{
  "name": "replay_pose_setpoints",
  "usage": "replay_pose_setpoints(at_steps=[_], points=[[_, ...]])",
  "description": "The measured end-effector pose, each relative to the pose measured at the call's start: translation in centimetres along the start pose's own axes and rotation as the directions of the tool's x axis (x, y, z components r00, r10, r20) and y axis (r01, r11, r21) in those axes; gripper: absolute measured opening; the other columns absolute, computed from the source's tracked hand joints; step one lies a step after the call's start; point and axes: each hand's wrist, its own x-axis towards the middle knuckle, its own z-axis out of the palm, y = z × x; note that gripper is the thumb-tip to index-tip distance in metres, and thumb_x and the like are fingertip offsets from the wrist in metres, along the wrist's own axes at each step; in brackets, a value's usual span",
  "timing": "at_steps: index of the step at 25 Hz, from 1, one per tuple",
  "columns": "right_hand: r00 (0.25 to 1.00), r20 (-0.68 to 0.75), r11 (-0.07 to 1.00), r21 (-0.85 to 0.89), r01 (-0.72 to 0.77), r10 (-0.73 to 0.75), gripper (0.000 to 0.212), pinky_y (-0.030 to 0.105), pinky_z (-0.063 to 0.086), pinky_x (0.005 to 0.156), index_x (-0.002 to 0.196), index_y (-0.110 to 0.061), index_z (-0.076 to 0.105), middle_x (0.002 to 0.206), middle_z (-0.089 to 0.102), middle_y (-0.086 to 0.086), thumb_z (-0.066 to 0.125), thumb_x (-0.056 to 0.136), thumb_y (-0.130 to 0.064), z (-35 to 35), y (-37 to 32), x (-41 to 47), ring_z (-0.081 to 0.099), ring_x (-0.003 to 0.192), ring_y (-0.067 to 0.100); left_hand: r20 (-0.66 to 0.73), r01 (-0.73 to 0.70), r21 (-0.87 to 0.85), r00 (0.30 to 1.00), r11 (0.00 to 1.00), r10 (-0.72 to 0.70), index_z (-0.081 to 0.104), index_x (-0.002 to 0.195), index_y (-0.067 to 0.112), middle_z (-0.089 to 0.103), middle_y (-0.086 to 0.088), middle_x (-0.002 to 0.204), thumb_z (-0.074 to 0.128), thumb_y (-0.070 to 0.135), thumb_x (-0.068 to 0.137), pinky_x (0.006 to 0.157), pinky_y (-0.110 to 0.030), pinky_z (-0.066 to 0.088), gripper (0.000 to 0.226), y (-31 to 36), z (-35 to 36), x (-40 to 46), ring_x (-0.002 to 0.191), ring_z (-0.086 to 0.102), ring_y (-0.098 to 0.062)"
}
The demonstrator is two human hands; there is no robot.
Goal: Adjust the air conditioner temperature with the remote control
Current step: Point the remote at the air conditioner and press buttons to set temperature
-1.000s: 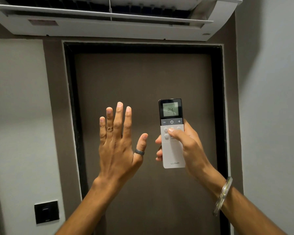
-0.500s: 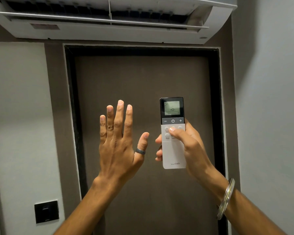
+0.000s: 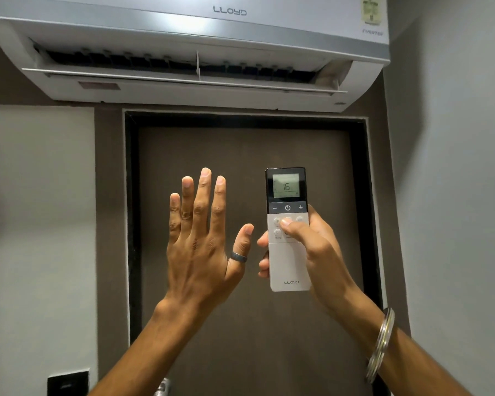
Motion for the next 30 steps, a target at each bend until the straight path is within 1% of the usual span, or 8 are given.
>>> replay_pose_setpoints(at_steps=[2,6,10,15,20,23,27,30], points=[[1.000,-0.001,1.000,0.002,0.011,-0.011,0.029,0.034,0.064,0.052,0.118,-0.016,0.056,0.081,0.080,0.004,0.055,0.093,-0.031,0.1,-0.4,0.0,0.075,0.058,0.024,-0.004,0.002,-0.011,1.000,1.000,-0.002,0.022,0.165,0.009,0.010,-0.014,0.175,0.035,0.057,0.103,0.133,-0.046,-0.003,0.079,0.1,-0.3,0.2,0.163,-0.002,-0.031],[1.000,-0.001,1.000,0.016,0.018,-0.018,0.030,0.041,0.066,0.053,0.120,-0.015,0.056,0.081,0.079,0.008,0.055,0.093,-0.028,0.3,-0.7,-0.1,0.074,0.059,0.028,-0.001,0.007,-0.024,1.000,1.000,-0.007,0.024,0.164,0.008,0.011,-0.015,0.174,0.036,0.056,0.102,0.133,-0.044,-0.005,0.079,0.2,-0.7,0.0,0.162,0.000,-0.032],[1.000,-0.012,0.999,0.048,0.009,-0.008,0.037,0.046,0.066,0.055,0.125,-0.006,0.053,0.083,0.076,0.014,0.055,0.094,-0.026,0.3,-0.8,-0.1,0.071,0.058,0.031,0.005,0.015,-0.017,1.000,1.000,-0.015,0.023,0.164,0.009,0.010,-0.014,0.175,0.036,0.056,0.102,0.133,-0.043,-0.006,0.079,0.1,-0.6,-0.3,0.163,-0.002,-0.030],[1.000,-0.023,0.999,0.045,0.002,-0.001,0.038,0.040,0.065,0.051,0.123,-0.004,0.051,0.079,0.077,0.010,0.055,0.092,-0.026,0.2,-0.7,-0.3,0.072,0.055,0.027,0.018,0.012,-0.019,1.000,1.000,-0.011,0.022,0.165,0.009,0.008,-0.013,0.175,0.036,0.056,0.102,0.133,-0.044,-0.005,0.079,-0.2,-0.4,-0.6,0.163,-0.002,-0.031],[0.999,-0.023,0.998,0.056,-0.023,0.024,0.030,0.040,0.065,0.050,0.115,-0.009,0.055,0.079,0.078,0.010,0.056,0.091,-0.027,0.1,-0.7,-0.3,0.072,0.054,0.027,0.018,0.014,-0.021,1.000,1.000,-0.014,0.021,0.165,0.009,0.008,-0.013,0.175,0.036,0.056,0.102,0.133,-0.045,-0.004,0.079,-0.2,-0.5,-0.9,0.163,-0.002,-0.031],[0.999,-0.023,0.997,0.070,-0.026,0.027,0.029,0.040,0.065,0.049,0.113,-0.008,0.054,0.077,0.077,0.011,0.056,0.090,-0.026,0.1,-0.9,-0.1,0.071,0.053,0.027,0.016,0.014,-0.029,1.000,0.999,-0.013,0.021,0.165,0.009,0.009,-0.013,0.175,0.036,0.056,0.102,0.133,-0.046,-0.003,0.079,-0.1,-0.5,-0.9,0.163,-0.001,-0.031],[0.999,-0.028,0.999,0.041,-0.014,0.015,0.030,0.037,0.064,0.048,0.112,-0.009,0.054,0.076,0.078,0.008,0.056,0.089,-0.028,0.0,-1.2,0.1,0.072,0.053,0.025,0.020,0.020,-0.042,1.000,0.999,-0.019,0.022,0.165,0.010,0.009,-0.013,0.175,0.037,0.055,0.102,0.133,-0.045,-0.003,0.079,-0.1,-0.4,-0.9,0.163,-0.002,-0.029],[1.000,-0.025,0.999,0.040,-0.012,0.013,0.029,0.038,0.064,0.048,0.112,-0.010,0.054,0.076,0.078,0.008,0.056,0.090,-0.028,-0.1,-1.1,0.1,0.072,0.053,0.026,0.026,0.016,-0.037,1.000,0.999,-0.015,0.022,0.164,0.009,0.009,-0.013,0.175,0.037,0.055,0.102,0.133,-0.045,-0.003,0.079,-0.3,-0.3,-1.1,0.163,-0.002,-0.029]])
